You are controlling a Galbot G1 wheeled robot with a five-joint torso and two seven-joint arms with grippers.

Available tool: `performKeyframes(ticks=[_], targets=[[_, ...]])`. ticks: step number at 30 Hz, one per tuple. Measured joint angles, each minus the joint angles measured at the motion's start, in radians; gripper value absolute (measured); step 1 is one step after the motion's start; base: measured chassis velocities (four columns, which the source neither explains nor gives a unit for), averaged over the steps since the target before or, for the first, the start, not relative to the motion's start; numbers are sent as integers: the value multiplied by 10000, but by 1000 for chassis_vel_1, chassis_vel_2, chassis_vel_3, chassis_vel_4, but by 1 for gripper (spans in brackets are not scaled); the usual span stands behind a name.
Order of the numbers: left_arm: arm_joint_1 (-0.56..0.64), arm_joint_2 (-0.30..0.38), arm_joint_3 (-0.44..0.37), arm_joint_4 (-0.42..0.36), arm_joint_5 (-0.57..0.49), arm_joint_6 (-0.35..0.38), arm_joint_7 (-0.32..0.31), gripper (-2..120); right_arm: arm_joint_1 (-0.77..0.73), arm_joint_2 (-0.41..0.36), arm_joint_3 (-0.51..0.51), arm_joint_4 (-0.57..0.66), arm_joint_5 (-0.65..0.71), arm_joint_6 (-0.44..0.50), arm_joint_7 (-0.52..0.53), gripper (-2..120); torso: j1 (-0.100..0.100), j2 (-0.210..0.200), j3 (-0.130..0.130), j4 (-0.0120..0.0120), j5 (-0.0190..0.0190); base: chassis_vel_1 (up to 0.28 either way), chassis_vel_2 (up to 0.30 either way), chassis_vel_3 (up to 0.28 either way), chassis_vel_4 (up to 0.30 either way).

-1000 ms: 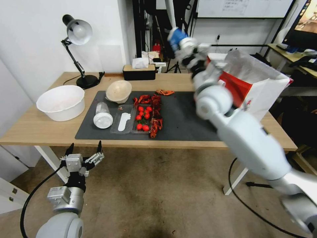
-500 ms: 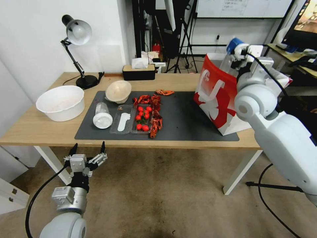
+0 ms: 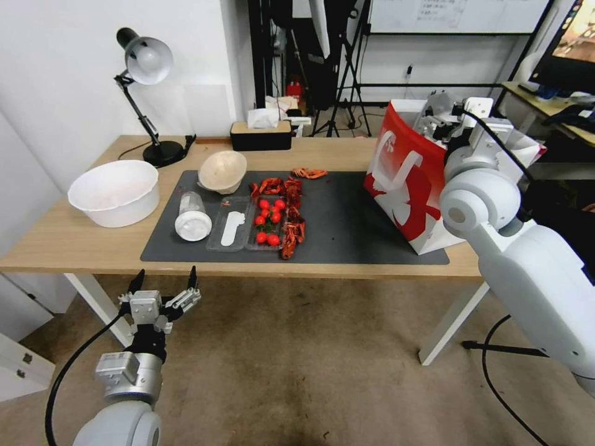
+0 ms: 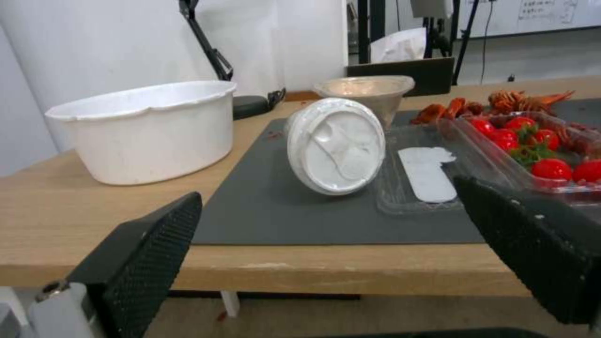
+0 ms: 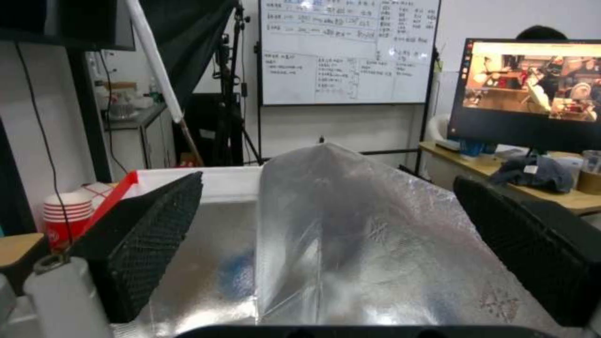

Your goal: Pick up the trash from the table and place it into the takeout bag.

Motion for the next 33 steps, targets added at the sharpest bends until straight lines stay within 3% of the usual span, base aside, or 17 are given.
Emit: performKeyframes(ticks=[3, 6, 7, 10, 17, 19, 24, 33], targets=[[1, -2, 3, 0, 3, -1, 0, 100, 75, -14, 72, 7, 124, 397, -266, 100, 0, 0, 0, 0, 1, 0, 0, 0, 0], [-5, -2, 6, 4, 9, -4, 1, 100, 211, -60, 170, 88, 629, 1612, -1333, 100, 0, 0, 0, 3, -1, 0, 0, 0, 0], [-5, -2, 6, 4, 9, -4, 1, 100, 211, -60, 170, 88, 629, 1612, -1333, 100, 0, 0, 0, 3, -1, 0, 0, 0, 0], [-15, 10, 6, 19, 9, -5, 1, 100, 169, -181, 236, 284, 963, 3027, -2855, 100, 0, 0, 0, 2, -1, 0, 0, 0, 0], [-25, 42, 3, 41, 5, -5, 1, 100, -598, -545, 267, 1116, 1200, 4249, -4813, 100, 0, 0, 0, 3, -1, 0, 0, 0, 0], [-26, 50, 2, 42, 4, -6, 1, 100, -768, -596, 279, 1269, 1129, 4273, -4940, 100, 0, 0, 0, 3, -2, 0, 0, 0, 0], [-25, 86, -13, 66, -13, -7, -2, 100, -2857, -830, 587, 2445, -10, 4377, -5725, 100, -1, 0, 0, -2, 0, 0, 0, 0, 0], [-55, 99, 34, 84, -9, -7, -2, 100, -6092, -544, 1312, 3321, -2420, 5241, -6660, 100, -1, 0, -1, 1, 0, 0, 0, 0, 0]])
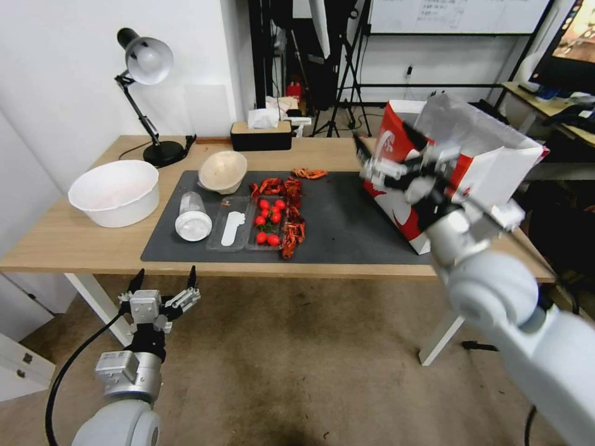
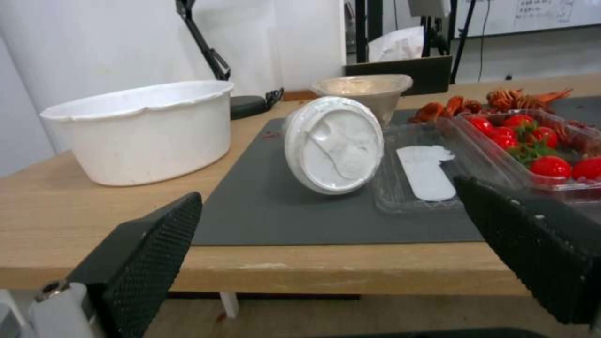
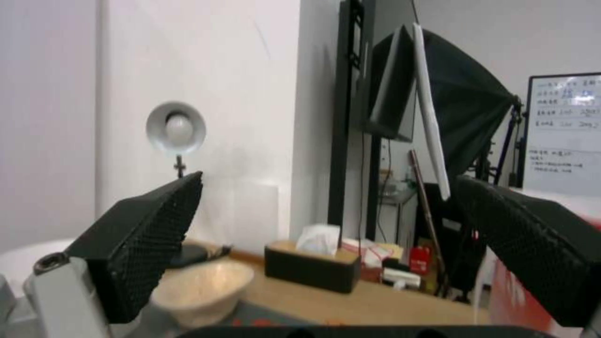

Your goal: Pick up the trash from the table and place it into the takeout bag.

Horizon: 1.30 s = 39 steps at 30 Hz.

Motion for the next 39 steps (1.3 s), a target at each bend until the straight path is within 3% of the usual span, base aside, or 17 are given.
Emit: performKeyframes(ticks=[1, 11, 13, 17, 29, 39], targets=[[11, 0, 3, 0, 5, 0, 1, 100, -756, 165, 201, 93, -494, 248, -131, 100, -1, 0, 0, 0, -1, 0, 0, 0, 0], [10, 63, -6, 7, 1, 5, 1, 100, -3205, 1198, 592, 134, -2579, 1037, -7, 100, -1, 0, 1, -1, 0, 0, 0, 0, 0], [16, 101, -14, 14, -18, 6, 0, 100, -4254, 1814, 681, -81, -3701, 1191, 546, 100, -1, 1, 0, -1, -1, 0, 0, 0, 0], [8, 164, -18, 23, -45, 9, -2, 100, -5014, 2522, 546, -516, -4421, 1395, 1305, 100, -1, 1, 0, 2, -2, 0, 0, 0, 0], [41, 262, -37, 45, -58, -1, -6, 100, -5383, 3012, 214, -1289, -4935, 1646, 2081, 100, -1, -1, 2, 1, -1, 0, 0, 0, 0], [-1, 317, -41, 77, -70, -29, -9, 100, -5346, 3091, 139, -1620, -4943, 1752, 2106, 100, -1, -1, 1, 1, 0, 0, 0, 0, 0]])
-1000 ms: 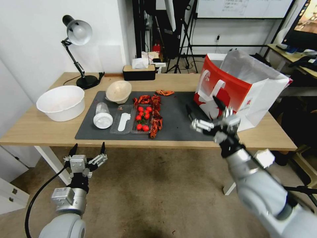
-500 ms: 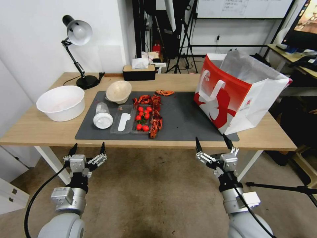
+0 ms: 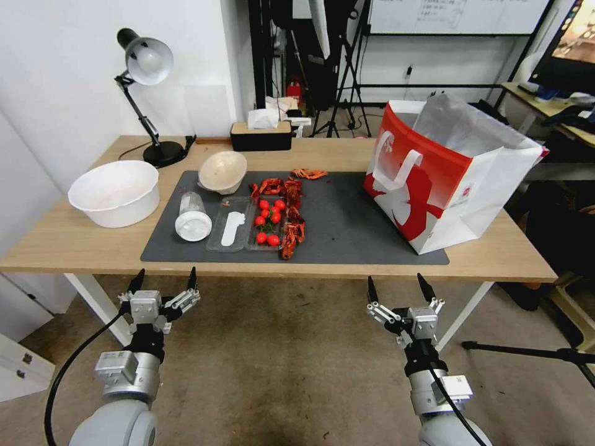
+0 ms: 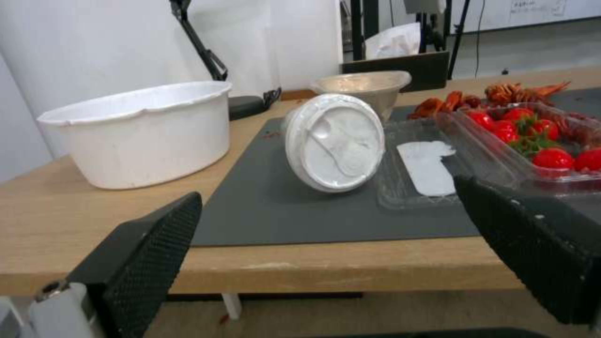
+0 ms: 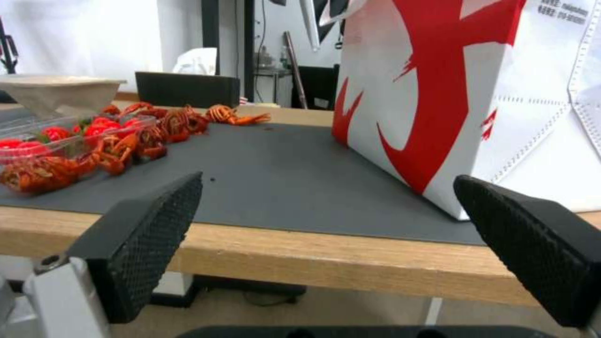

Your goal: Pick up the trash from the table and place it into the takeout bag.

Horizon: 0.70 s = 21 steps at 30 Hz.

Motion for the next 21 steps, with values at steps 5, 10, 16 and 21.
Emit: performKeyframes(ticks=[5, 10, 16, 21], targets=[[-240, 169, 7, 104, -139, 4, -1, 100, 19, 11, -7, -2, 4, -8, 0, 100, 0, 0, 0, 0, -1, 0, 0, 0, 0], [-992, 605, 21, 357, -828, 469, 7, 100, 64, 16, -34, 8, 3, -61, -4, 100, 0, 0, 0, -1, -1, 0, 0, 0, 0], [-1895, 1244, 259, 932, -1780, 1094, -21, 100, 229, 47, -78, 23, -5, -250, 17, 100, 0, 0, 1, 0, -1, 0, 0, 0, 0], [-2481, 1468, 481, 1271, -2166, 1431, -96, 100, 272, 94, -81, 65, -24, -320, 41, 100, 1, 0, 1, 0, -2, 0, 0, 0, 0]])
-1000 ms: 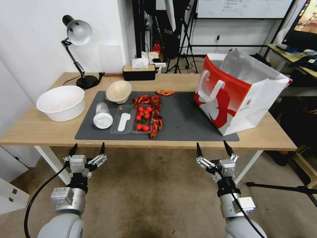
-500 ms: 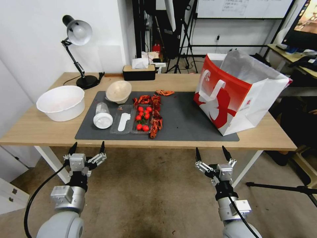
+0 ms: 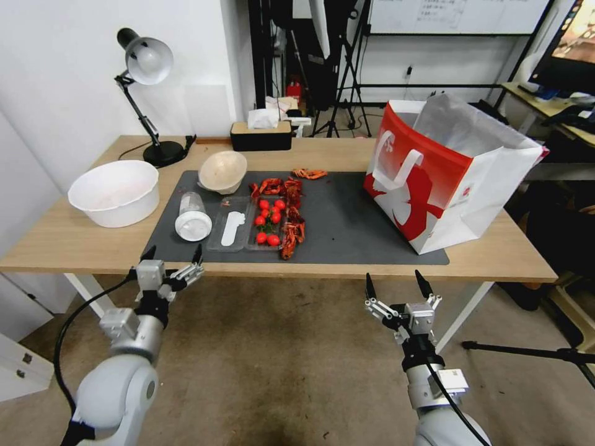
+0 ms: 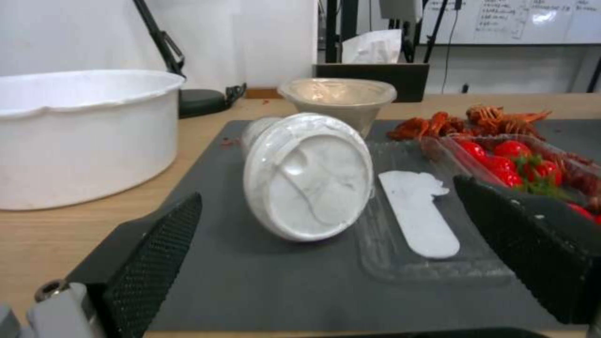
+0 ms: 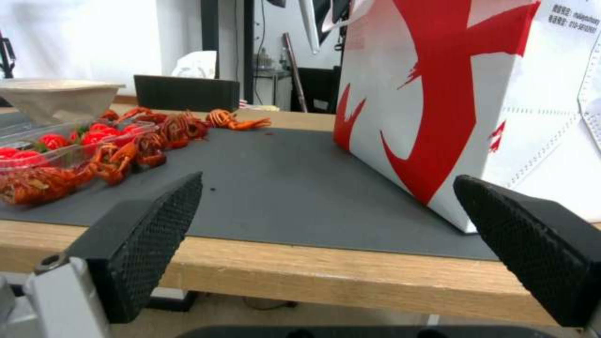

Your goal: Pick up the trash from the table and place it into the takeout bag.

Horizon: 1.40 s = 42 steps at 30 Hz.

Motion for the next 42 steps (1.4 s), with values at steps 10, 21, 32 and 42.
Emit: performKeyframes(ticks=[10, 21, 32, 42], targets=[[-1258, 381, 110, 815, -202, 226, -126, 100, 49, 108, 12, 27, -67, -87, 12, 100, 2, 0, 0, -1, 1, 0, 0, 0, 0], [-1816, 426, 598, 1213, -141, 379, -177, 100, 193, 198, -81, 27, -78, -135, 25, 100, 1, 0, 0, 0, 1, 0, 0, 0, 0], [-2472, 617, 914, 1991, -3, 368, -253, 100, 195, 355, -149, 26, -148, -161, 32, 100, 1, 1, -1, 0, 2, 0, 0, 0, 0], [-2722, 633, 1096, 2416, 233, 301, -302, 100, 172, 427, -147, 25, -197, -162, 32, 100, -1, 2, -1, -1, 1, 0, 0, 0, 0]])
